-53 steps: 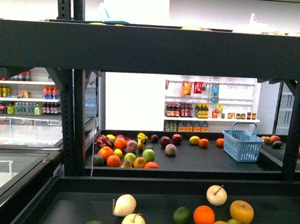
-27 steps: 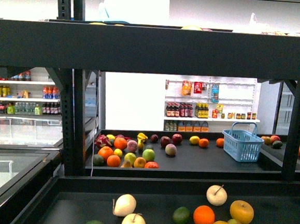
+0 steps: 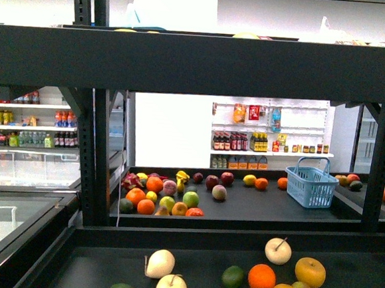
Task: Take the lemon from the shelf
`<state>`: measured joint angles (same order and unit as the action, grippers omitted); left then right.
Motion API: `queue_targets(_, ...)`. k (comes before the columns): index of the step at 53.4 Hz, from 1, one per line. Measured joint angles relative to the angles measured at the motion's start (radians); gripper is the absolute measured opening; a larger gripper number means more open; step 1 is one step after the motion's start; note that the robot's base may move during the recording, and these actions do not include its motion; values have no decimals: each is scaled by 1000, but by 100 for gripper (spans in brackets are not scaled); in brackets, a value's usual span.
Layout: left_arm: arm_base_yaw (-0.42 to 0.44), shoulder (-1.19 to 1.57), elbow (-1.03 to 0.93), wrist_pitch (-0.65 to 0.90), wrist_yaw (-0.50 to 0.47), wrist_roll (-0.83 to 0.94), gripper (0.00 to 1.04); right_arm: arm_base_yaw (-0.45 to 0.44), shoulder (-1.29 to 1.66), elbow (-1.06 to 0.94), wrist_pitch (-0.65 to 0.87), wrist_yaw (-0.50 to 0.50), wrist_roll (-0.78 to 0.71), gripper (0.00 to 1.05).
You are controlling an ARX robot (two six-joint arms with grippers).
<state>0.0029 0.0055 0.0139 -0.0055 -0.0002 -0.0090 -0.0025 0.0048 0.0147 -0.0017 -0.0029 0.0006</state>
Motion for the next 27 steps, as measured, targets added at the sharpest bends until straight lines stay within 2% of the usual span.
queue_targets(27, 0, 0, 0, 0, 0, 0, 97, 0, 0, 0, 0, 0, 0, 97)
